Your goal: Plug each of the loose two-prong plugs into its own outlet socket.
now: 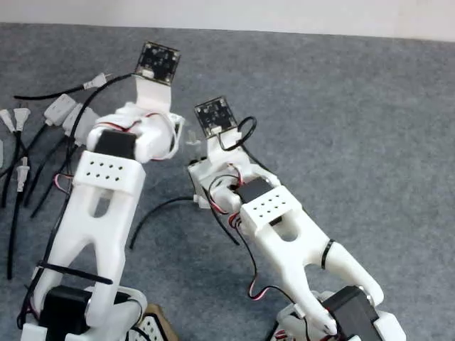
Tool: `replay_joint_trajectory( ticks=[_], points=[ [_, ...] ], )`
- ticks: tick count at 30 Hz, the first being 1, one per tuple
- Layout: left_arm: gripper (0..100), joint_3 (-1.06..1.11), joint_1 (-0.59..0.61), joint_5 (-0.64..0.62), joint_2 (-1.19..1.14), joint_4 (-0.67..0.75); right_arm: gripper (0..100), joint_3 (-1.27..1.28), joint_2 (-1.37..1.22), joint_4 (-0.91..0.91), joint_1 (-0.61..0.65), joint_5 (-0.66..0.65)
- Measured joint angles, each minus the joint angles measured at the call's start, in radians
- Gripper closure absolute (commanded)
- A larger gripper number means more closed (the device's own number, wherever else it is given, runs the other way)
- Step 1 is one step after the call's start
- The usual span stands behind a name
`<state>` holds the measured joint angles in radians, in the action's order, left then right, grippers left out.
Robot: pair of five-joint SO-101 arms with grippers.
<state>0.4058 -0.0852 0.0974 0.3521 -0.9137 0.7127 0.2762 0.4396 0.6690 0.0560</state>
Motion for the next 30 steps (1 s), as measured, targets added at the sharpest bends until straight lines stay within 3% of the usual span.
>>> replay_joint_trajectory(
  ticks=[11,22,30],
  points=[
    [81,-0.006,-0.063,-0.144,0.0,-0.048,99.1,0.0,0.0,0.0,-0.005,0.006],
    [81,0.014,-0.06,-0.143,-0.038,-0.044,99.1,-0.002,0.0,0.028,-0.006,0.006],
    [81,0.041,0.008,-0.112,-0.152,0.018,99.1,-0.034,-0.002,0.132,-0.006,0.006]
  ],
)
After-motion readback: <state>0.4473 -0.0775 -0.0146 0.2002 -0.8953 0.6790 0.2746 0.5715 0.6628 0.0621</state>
